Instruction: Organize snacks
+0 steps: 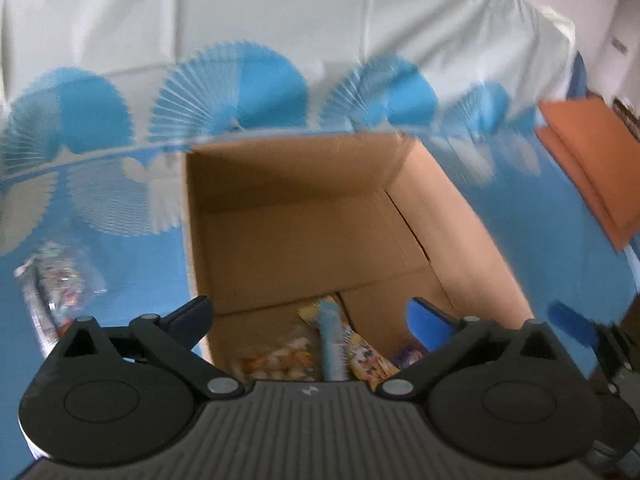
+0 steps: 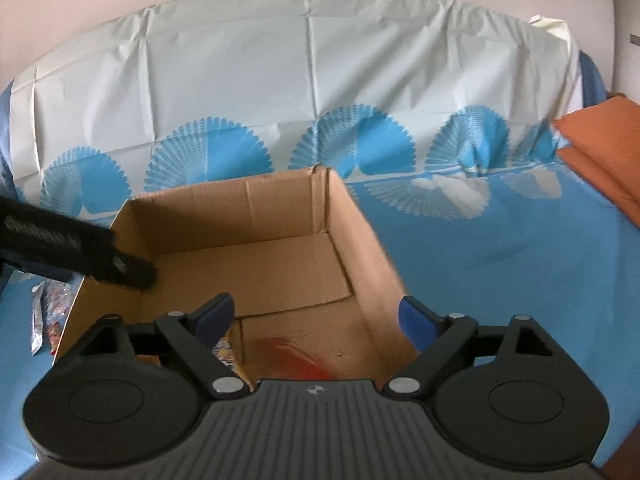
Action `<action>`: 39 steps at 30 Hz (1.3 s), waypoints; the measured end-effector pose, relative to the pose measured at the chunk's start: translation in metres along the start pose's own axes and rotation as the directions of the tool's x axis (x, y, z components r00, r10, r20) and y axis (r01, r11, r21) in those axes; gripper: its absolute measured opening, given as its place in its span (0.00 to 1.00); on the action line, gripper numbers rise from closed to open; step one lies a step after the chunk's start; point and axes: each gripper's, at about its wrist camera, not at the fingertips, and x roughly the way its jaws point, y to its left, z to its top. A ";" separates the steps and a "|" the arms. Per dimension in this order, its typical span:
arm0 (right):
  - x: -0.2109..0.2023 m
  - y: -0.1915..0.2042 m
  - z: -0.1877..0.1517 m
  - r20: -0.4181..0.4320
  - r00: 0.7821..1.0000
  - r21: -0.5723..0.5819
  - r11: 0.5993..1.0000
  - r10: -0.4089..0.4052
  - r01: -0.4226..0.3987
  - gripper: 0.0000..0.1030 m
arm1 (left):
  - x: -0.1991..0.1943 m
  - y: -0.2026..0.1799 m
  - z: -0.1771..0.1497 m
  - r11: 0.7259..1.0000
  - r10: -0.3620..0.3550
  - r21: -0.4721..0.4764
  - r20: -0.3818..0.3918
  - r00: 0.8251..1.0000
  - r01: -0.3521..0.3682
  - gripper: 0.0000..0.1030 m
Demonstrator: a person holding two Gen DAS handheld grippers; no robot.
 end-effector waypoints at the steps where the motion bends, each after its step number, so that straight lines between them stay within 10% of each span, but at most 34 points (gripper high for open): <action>1: -0.005 -0.002 -0.001 0.000 1.000 0.006 1.000 -0.002 0.002 0.88 | -0.004 0.002 -0.002 1.000 0.005 -0.006 -0.012 1.000 -0.005 1.00; 19: -0.151 0.073 -0.032 0.006 0.977 0.009 0.977 0.214 -0.214 0.92 | -0.167 0.105 -0.147 0.961 0.255 -0.077 -0.120 0.959 -0.265 1.00; 39: -0.240 0.140 -0.068 0.038 0.969 -0.144 0.961 0.244 -0.236 0.93 | -0.257 0.117 -0.198 0.969 0.229 -0.098 0.025 0.973 -0.226 1.00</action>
